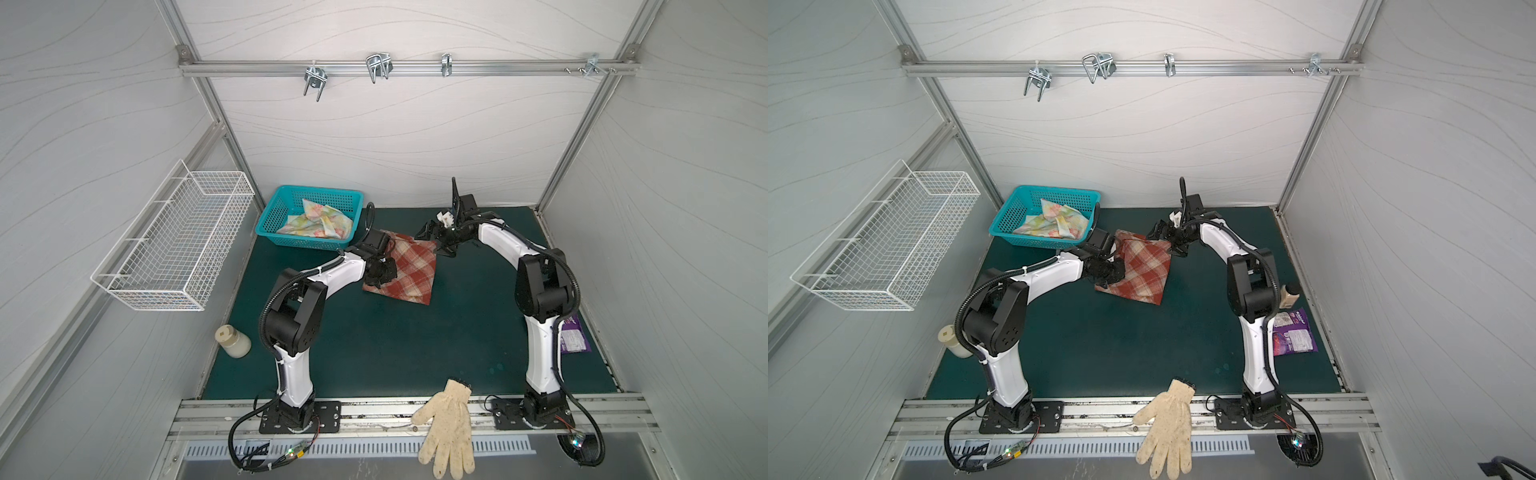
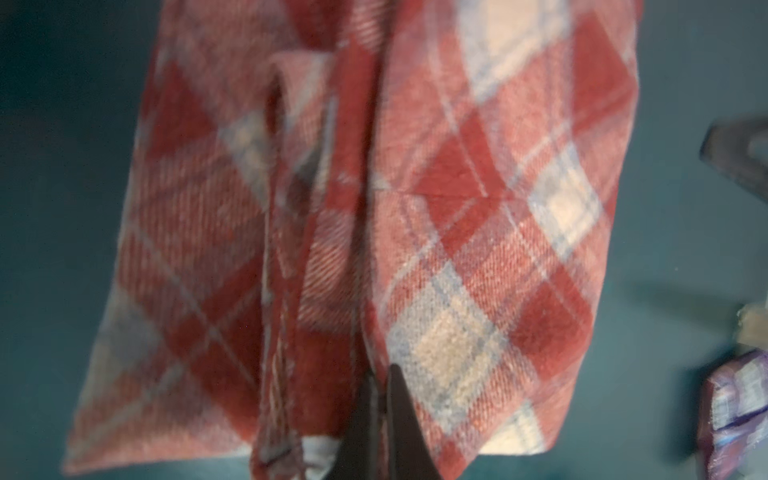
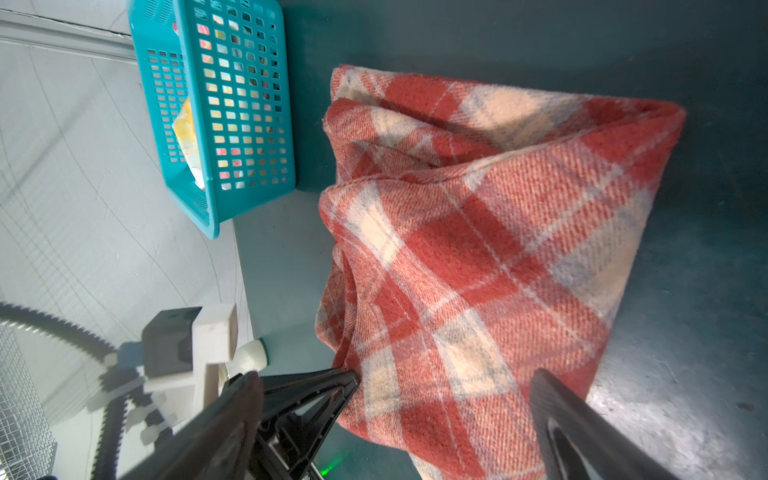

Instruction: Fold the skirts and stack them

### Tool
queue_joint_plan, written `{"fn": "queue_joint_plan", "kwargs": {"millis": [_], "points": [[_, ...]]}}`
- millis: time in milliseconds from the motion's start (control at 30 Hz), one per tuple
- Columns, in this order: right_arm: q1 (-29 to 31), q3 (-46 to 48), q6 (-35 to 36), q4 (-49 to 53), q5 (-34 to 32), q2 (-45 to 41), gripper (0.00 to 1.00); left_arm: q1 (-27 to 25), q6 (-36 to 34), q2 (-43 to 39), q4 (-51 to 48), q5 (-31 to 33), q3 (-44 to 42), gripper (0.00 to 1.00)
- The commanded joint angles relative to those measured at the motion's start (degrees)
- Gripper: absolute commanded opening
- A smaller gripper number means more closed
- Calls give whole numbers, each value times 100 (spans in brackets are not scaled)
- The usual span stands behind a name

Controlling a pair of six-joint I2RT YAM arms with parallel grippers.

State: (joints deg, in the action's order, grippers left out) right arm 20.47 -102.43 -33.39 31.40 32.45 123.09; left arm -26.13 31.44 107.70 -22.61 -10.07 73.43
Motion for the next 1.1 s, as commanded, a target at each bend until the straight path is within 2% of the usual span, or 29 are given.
{"fn": "queue_joint_plan", "kwargs": {"millis": [0, 367, 800, 1067], "points": [[66, 25, 3, -80, 113, 83, 99, 68, 28, 72, -103, -20, 122, 0], [265, -22, -82, -272, 220, 334, 99, 607, 169, -90, 43, -175, 34, 0], [146, -165, -501, -652, 377, 1027, 99, 811, 292, -223, 238, -207, -133, 0], [10, -10, -768, -926, 467, 1137, 99, 1064, 257, -385, 182, -110, -237, 0]]}}
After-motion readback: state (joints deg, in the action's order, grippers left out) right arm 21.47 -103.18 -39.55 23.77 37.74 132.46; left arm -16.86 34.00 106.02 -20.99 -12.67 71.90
